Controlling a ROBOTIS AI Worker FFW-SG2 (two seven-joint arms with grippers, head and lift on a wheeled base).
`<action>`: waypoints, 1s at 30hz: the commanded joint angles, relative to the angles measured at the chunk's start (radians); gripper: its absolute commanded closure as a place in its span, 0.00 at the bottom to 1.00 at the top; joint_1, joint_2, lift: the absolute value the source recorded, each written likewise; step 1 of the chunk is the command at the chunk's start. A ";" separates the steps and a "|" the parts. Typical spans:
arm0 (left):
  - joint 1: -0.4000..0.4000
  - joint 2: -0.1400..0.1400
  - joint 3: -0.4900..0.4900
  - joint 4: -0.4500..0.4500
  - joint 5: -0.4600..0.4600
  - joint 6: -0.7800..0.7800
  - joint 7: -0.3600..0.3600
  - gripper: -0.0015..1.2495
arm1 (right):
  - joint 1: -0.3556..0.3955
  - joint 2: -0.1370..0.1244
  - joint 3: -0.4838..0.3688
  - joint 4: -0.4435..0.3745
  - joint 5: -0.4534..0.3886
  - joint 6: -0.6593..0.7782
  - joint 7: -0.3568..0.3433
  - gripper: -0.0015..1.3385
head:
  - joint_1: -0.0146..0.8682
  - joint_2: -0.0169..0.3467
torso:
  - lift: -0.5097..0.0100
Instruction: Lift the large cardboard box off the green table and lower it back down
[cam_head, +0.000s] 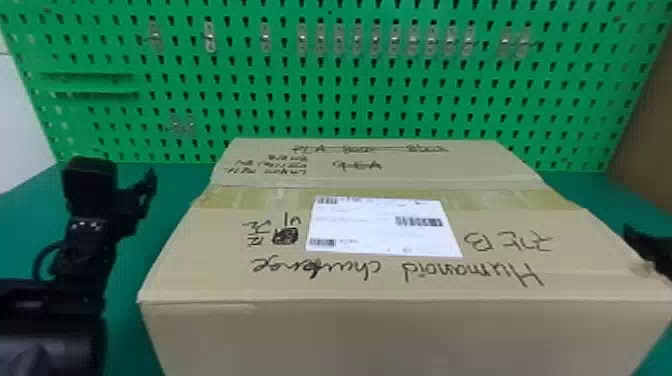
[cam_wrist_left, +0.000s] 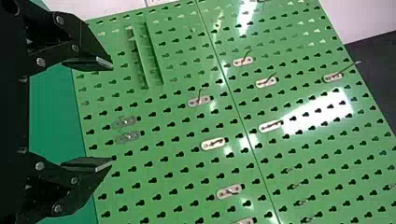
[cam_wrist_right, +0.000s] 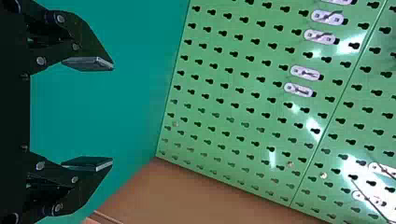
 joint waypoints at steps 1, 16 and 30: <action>0.002 0.000 0.000 0.000 0.002 0.000 0.000 0.41 | 0.000 0.000 0.000 0.000 0.001 0.000 0.000 0.40 | 0.59 0.19 | 0.57; 0.002 0.000 -0.003 0.000 0.002 0.002 -0.001 0.41 | 0.000 -0.003 0.002 0.000 0.001 0.000 0.000 0.40 | 0.59 0.19 | 0.57; -0.005 0.002 -0.003 0.000 0.002 0.002 -0.001 0.41 | -0.002 -0.006 -0.006 0.000 0.001 0.000 0.000 0.40 | 0.59 0.19 | 0.57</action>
